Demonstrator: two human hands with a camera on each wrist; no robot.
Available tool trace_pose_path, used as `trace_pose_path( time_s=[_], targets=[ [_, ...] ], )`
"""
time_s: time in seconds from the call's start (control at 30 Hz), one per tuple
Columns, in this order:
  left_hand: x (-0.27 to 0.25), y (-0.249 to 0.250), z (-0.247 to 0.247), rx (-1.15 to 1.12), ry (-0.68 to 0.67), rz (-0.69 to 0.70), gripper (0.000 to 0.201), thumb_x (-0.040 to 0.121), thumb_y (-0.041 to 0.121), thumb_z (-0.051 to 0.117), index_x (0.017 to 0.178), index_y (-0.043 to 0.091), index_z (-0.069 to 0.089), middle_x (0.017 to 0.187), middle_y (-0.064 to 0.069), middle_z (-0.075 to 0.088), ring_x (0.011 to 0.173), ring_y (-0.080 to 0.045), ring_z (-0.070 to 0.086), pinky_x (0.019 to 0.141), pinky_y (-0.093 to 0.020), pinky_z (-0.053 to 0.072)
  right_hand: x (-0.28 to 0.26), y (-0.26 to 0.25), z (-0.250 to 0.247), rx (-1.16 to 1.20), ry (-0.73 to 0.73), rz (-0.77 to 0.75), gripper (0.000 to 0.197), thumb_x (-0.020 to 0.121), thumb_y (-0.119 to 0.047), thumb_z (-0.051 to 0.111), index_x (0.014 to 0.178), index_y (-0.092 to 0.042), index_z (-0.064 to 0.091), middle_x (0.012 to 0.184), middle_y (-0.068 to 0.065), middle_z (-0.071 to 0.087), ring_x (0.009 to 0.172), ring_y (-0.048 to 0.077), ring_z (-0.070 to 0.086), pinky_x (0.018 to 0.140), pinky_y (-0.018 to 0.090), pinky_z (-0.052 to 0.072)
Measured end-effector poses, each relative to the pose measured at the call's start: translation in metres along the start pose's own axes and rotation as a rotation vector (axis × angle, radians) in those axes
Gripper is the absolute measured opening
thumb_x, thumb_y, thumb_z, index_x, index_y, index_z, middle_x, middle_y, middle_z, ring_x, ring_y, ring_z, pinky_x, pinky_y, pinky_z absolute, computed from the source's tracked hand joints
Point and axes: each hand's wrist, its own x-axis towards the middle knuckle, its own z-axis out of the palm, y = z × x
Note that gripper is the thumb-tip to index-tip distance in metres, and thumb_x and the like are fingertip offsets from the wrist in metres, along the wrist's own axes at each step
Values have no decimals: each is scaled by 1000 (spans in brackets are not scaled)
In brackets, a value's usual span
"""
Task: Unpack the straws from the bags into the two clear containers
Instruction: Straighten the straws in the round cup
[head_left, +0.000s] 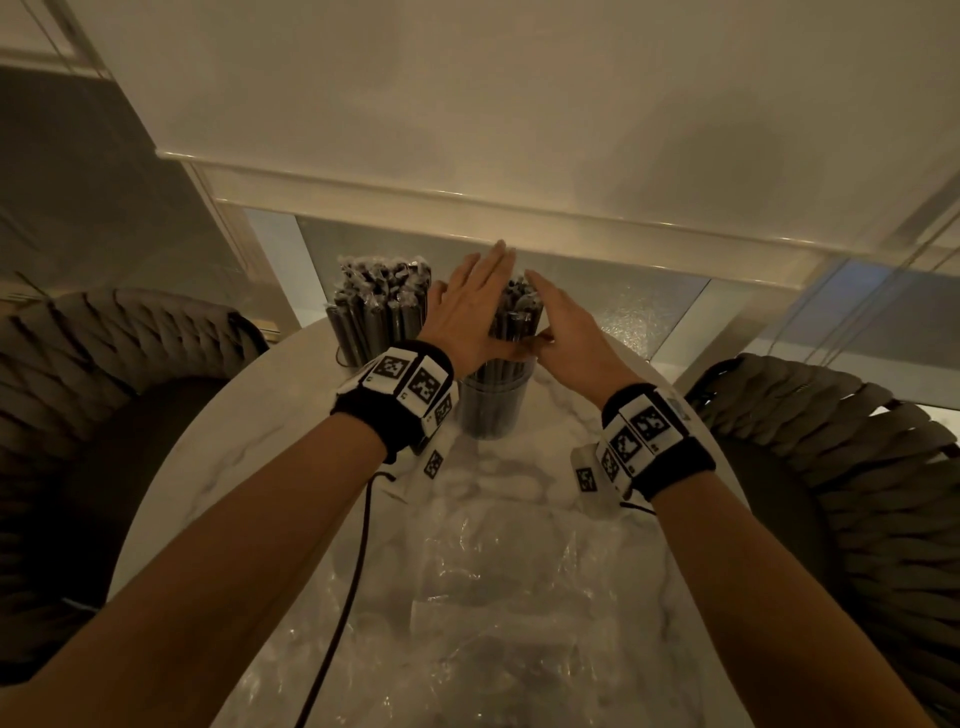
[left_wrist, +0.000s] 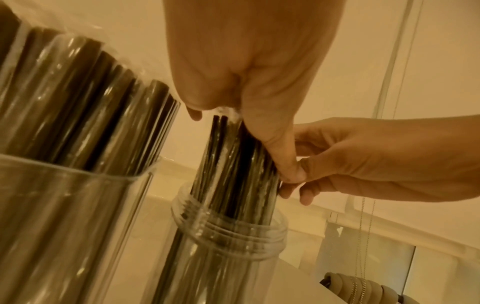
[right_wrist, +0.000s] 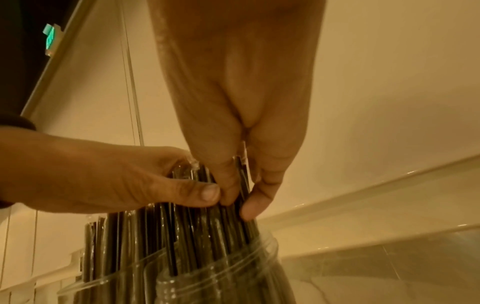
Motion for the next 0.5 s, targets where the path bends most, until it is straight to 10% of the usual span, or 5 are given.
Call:
trace_pose_path(
  time_s=[0.2, 0.5],
  targets=[
    [10, -9, 5, -83, 52, 14, 78, 75, 40, 72, 140, 18, 34, 147, -2, 36, 136, -22, 34, 108, -48, 22, 5, 5, -1, 3, 42, -14, 60, 86, 5, 57, 141, -8, 38, 130, 17, 59, 103, 33, 63, 76, 14, 34],
    [-16, -9, -21, -202, 68, 70, 108, 71, 48, 73, 151, 20, 5, 161, 2, -2, 148, -17, 1, 118, -53, 6, -10, 17, -12, 79, 11, 68, 84, 82, 10, 58, 150, -23, 21, 146, 15, 43, 91, 20, 62, 75, 25, 45]
  ],
)
